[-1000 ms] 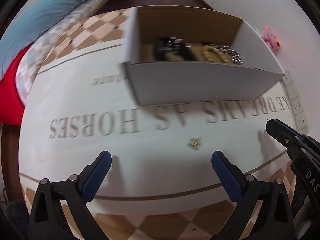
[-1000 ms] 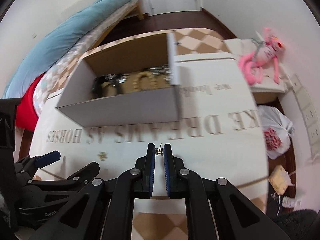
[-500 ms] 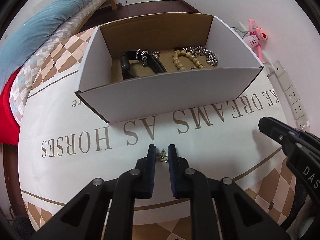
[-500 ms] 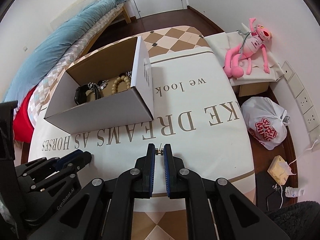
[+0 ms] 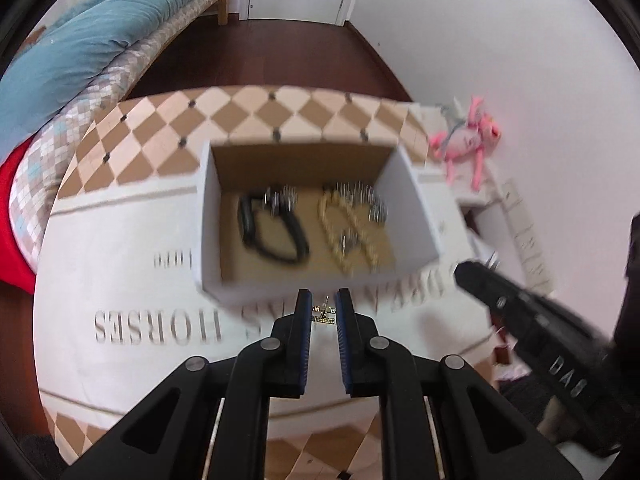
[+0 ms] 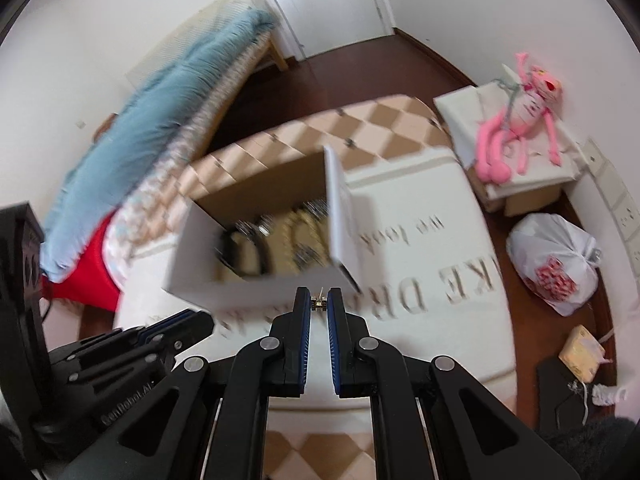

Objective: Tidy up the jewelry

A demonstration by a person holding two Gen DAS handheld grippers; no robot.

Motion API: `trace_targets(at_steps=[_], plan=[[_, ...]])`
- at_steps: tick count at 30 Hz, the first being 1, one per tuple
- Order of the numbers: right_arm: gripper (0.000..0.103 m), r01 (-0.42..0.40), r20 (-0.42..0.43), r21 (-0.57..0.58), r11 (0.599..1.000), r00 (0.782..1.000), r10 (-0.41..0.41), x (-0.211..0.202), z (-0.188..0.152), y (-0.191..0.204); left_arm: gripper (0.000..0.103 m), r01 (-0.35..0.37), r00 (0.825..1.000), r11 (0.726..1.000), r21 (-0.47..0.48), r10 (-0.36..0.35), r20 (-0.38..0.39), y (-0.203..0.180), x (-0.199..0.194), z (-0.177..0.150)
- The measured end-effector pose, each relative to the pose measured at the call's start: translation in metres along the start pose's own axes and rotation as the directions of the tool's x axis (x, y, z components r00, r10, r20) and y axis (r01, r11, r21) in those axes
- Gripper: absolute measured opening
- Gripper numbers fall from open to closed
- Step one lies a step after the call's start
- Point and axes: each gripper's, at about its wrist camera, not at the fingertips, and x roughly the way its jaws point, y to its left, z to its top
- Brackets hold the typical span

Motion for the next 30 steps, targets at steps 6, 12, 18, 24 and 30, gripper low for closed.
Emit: trace_targets(at_steps=[6, 12, 18, 24, 30], plan=[[0.009, -0.028, -0.034, -0.059, 0.998, 0.999, 0.026, 0.024, 0.049, 0.018, 0.01, -0.008, 0.999, 1.0, -0.007, 0.008, -0.032, 0.018, 0.016, 0.056], [0.01, 0.0, -0.127, -0.112, 0.994, 0.992, -0.014, 0.058, 0.082, 0.026, 0.013, -0.048, 0.992, 0.997, -0.055, 0.041, -0.119, 0.036, 0.041, 0.08], [0.035, 0.026, -0.153, -0.136, 0.99, 0.987, -0.047, 0.062, 0.095, 0.03, 0.074, -0.112, 0.991, 0.991, -0.076, 0.106, -0.086, 0.049, 0.032, 0.088], [0.048, 0.087, -0.144, -0.151, 0.985, 0.984, -0.109, 0.055, 0.093, 0.027, 0.1, -0.215, 0.975, 0.975, -0.057, 0.211, -0.068, 0.059, 0.023, 0.076], [0.086, 0.227, -0.126, -0.189, 0.955, 0.959, -0.253, 0.049, 0.08, 0.021, 0.101, -0.279, 0.959, 0.959, -0.051, 0.276, -0.054, 0.062, 0.019, 0.047]])
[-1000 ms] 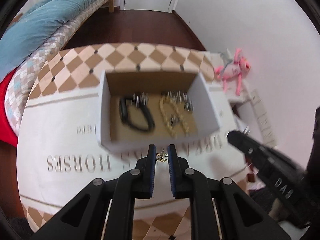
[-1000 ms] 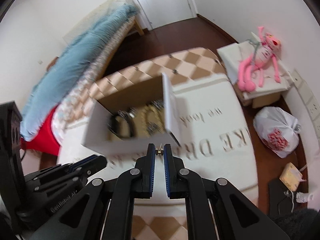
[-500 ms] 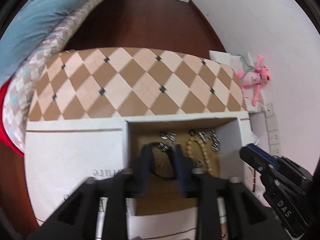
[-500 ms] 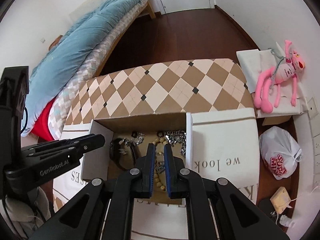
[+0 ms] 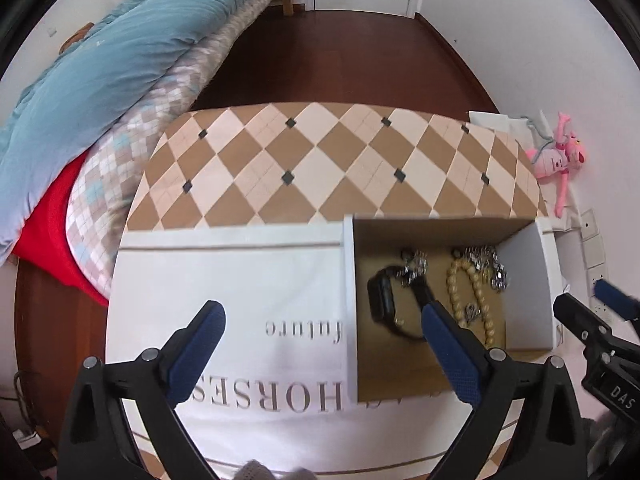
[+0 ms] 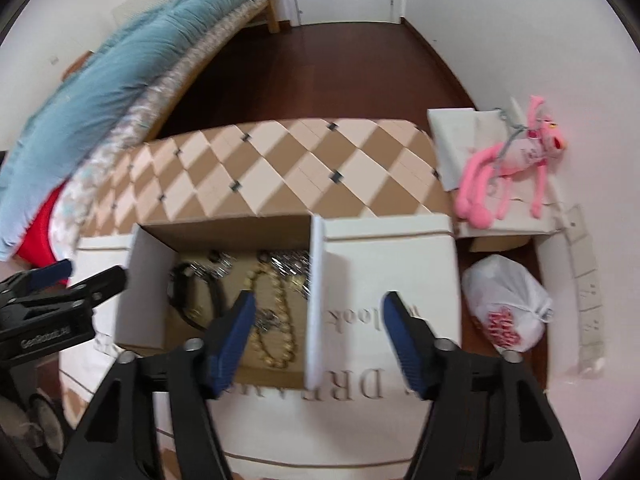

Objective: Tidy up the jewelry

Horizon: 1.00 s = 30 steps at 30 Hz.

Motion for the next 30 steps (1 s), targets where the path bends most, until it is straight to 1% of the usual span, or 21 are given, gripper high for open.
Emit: trace_targets(at_steps=[1, 2, 8, 12, 16, 23, 26, 30], plan=[[0.098, 0.015, -0.004, -0.004, 1.0, 1.0, -0.015, 0.001, -0.003, 0.0, 0.102, -0.005, 1.0, 1.0, -0.001, 0.005, -0.003, 0.0, 0.0, -0.005], [0.101, 0.032, -0.009, -0.01, 0.999, 0.999, -0.032, 0.002, -0.006, 0.0, 0.103, -0.007, 1.0, 1.0, 0.0, 0.007, -0.005, -0.001, 0.001, -0.008], [0.103, 0.061, -0.026, -0.009, 0.998, 0.998, -0.061, 0.007, -0.018, 0.002, 0.103, -0.025, 0.999, 1.0, 0.0, 0.025, 0.023, -0.004, -0.003, -0.024], [0.103, 0.081, -0.029, -0.006, 0.997, 0.996, -0.081, 0.007, -0.022, 0.005, 0.103, -0.012, 1.0, 1.0, -0.023, 0.012, 0.016, -0.003, -0.006, -0.028], [0.103, 0.092, -0.023, 0.0, 0.996, 0.996, -0.092, -0.001, -0.025, 0.005, 0.103, -0.013, 0.999, 0.999, -0.032, 0.014, 0.032, -0.003, -0.021, -0.032], [0.103, 0.095, 0.042, 0.004, 0.995, 0.995, -0.095, -0.05, -0.035, 0.01, 0.103, -0.023, 0.995, 0.999, -0.042, 0.028, 0.099, -0.004, -0.07, -0.045], [0.103, 0.096, 0.081, 0.004, 0.995, 0.992, -0.096, -0.08, -0.041, 0.013, 0.103, -0.031, 0.99, 0.999, -0.045, 0.037, 0.133, -0.003, -0.095, -0.052], [0.103, 0.094, 0.14, -0.003, 0.996, 0.986, -0.092, -0.125, -0.049, 0.019, 0.103, -0.008, 0.983, 0.999, -0.043, 0.016, 0.182, -0.003, -0.137, -0.062]])
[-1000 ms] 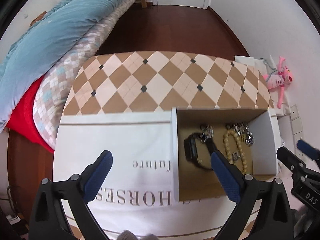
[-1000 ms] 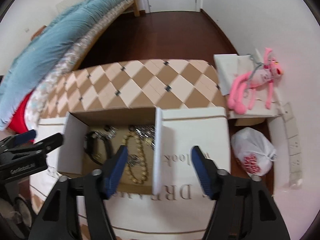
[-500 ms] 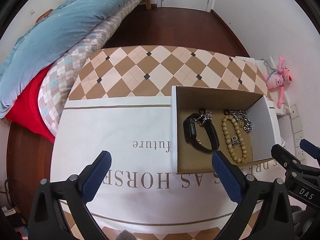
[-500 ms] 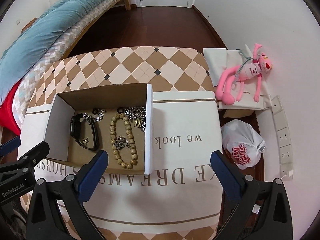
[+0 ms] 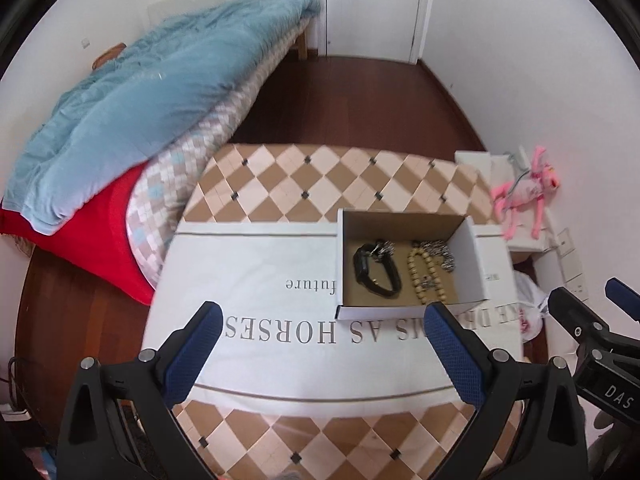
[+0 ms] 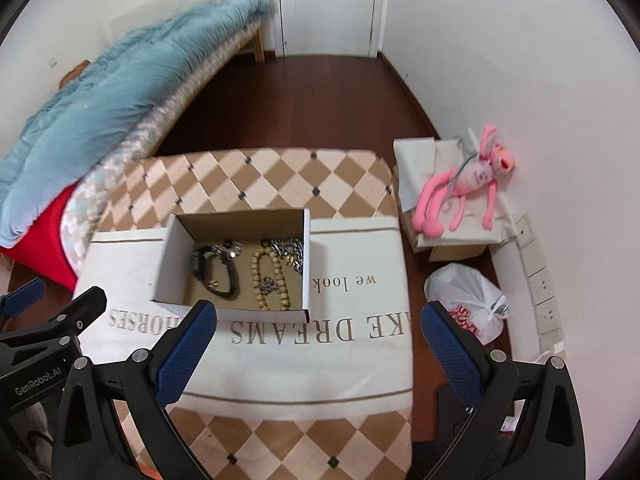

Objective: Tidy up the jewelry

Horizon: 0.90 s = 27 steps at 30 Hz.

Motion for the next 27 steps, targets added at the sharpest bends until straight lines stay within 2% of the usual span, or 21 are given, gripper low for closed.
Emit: trace_targets(at_steps=[7, 13, 19, 27], plan=[[0.103, -0.007, 0.107, 0.01, 1.0, 0.994, 0.006, -0.079, -0.006, -0.002, 0.103, 0.001, 0.996, 1.0, 0.002, -0.001, 0.085, 0.0, -0.071, -0.006], [0.103, -0.014, 0.18, 0.024, 1.0, 0.984, 0.009, -0.136, -0.014, -0.003, 0.103, 0.001, 0.993, 1.0, -0.011, 0.0, 0.121, 0.005, -0.111, -0.011], [0.103, -0.018, 0.205, 0.025, 1.0, 0.979, 0.012, -0.169, -0.022, -0.003, 0.103, 0.019, 0.992, 1.0, -0.02, -0.017, 0.129, 0.007, -0.137, -0.02], [0.103, -0.027, 0.209, 0.023, 0.999, 0.978, 0.021, -0.192, -0.028, -0.003, 0.103, 0.013, 0.99, 1.0, -0.011, -0.011, 0.14, 0.004, -0.155, -0.023]])
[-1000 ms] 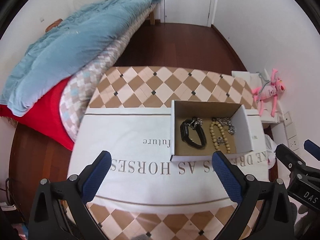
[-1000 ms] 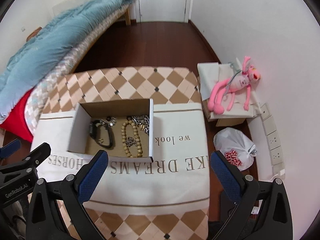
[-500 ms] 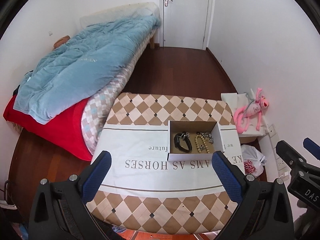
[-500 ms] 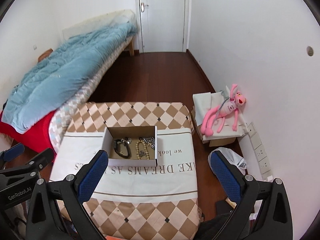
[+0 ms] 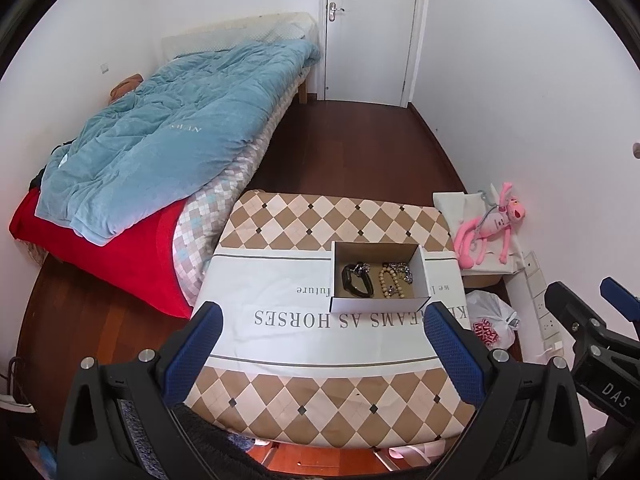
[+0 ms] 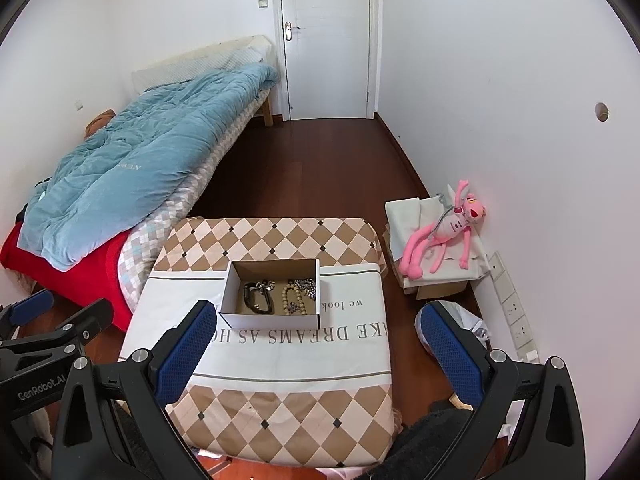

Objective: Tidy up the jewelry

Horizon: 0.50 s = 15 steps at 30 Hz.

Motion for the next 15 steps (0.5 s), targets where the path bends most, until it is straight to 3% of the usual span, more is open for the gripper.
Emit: trace_targets(at_steps=[7, 15], plan=[[0.103, 0.015, -0.002, 0.015, 1.0, 1.0, -0.015, -0.002, 0.003, -0.004, 0.103, 0.003, 0.999, 1.0, 0.0, -0.003, -0.045, -0.005, 0.008, 0.004], [0.103, 0.043, -0.049, 0.009, 0.999, 0.998, -0.042, 0.035, 0.014, -0.009, 0.103, 0.004, 0.991, 1.0, -0.009, -0.005, -0.13, -0.009, 0.046, 0.016]])
